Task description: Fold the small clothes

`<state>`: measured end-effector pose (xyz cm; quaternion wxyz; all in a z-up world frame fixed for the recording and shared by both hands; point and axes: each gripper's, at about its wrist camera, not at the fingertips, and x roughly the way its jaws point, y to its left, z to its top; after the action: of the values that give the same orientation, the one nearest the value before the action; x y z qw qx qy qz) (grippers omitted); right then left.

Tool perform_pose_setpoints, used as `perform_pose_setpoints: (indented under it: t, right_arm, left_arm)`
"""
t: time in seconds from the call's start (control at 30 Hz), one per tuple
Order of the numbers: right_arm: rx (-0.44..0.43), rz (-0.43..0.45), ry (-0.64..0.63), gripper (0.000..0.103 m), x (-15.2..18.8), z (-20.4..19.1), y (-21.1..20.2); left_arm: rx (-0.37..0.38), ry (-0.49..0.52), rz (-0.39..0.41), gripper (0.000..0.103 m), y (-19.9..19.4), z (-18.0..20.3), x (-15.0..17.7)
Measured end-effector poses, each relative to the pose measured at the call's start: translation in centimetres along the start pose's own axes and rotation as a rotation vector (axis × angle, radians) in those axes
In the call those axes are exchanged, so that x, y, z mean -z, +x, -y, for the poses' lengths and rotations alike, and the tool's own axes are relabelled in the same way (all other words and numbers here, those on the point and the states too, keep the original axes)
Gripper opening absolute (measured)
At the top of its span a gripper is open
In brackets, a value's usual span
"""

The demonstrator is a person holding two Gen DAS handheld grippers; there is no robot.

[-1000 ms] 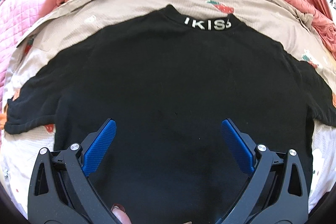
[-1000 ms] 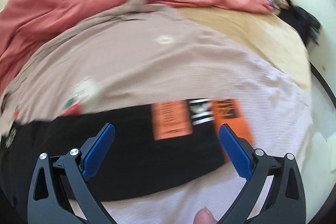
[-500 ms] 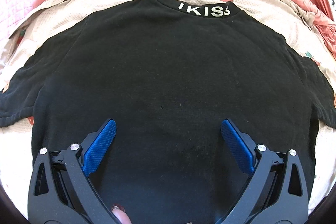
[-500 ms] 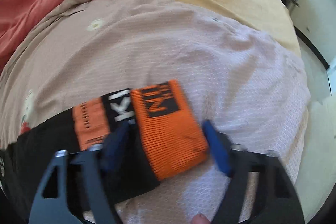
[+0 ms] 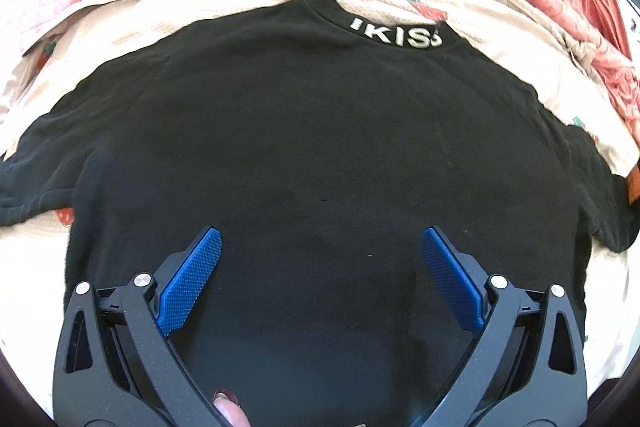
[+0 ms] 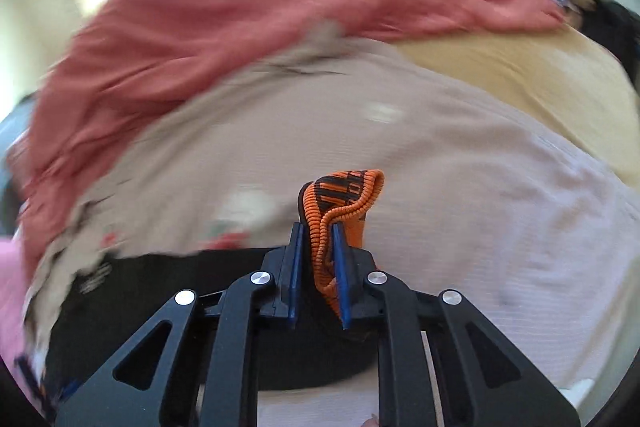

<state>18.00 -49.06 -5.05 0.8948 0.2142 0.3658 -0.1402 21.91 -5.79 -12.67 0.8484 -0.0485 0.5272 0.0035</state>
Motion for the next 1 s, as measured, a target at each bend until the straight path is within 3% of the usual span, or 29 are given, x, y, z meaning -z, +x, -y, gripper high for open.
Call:
perform_pose_setpoints:
  t: [0.2, 0.37, 0.5, 0.57, 0.6, 0.63, 0.67, 0.77, 0.9, 1.0]
  right_arm:
    - [-0.325, -0.065, -0.282, 0.014, 4.0, -14.3, -0.2]
    - [-0.431, -0.158, -0.478, 0.014, 9.7, -22.5, 1.7]
    - [-0.417, -0.210, -0.579, 0.018, 13.6, -25.0, 3.6]
    - [-0.474, -0.257, -0.568, 0.019, 14.6, -25.2, 4.0]
    - [-0.501, -0.277, -0.556, 0.034, 14.5, -25.0, 3.9]
    - [-0.523, -0.286, -0.545, 0.042, 14.2, -25.0, 3.7]
    - [-0.531, -0.267, -0.539, 0.051, 13.6, -24.8, 3.1]
    - [-0.507, -0.220, -0.513, 0.053, 11.6, -24.0, 2.3]
    - [-0.401, -0.218, -0.432, 0.058, 9.9, -21.7, 3.2]
    - [-0.262, -0.212, -0.469, 0.059, 9.7, -20.7, 4.0]
  left_arm:
    - [-0.004, -0.056, 0.043, 0.094, -2.2, -2.8, -0.3]
    - [-0.037, -0.104, 0.069, 0.094, -3.5, -6.0, -0.6]
    - [-0.021, -0.136, 0.066, 0.094, -3.8, -7.3, -0.3]
    - [-0.004, -0.142, 0.062, 0.094, -3.9, -7.4, 0.0]
    - [0.008, -0.144, 0.055, 0.094, -3.8, -7.3, 0.0]
    - [0.019, -0.144, 0.048, 0.094, -3.7, -7.0, 0.0]
    - [0.027, -0.144, 0.043, 0.094, -3.6, -6.8, 0.0]
    - [0.089, -0.131, 0.032, 0.094, -3.6, -5.2, -0.3]
    - [0.192, -0.111, 0.026, 0.094, -3.7, -2.4, -1.1]
    - [0.275, -0.096, 0.002, 0.094, -2.8, -0.6, -1.5]
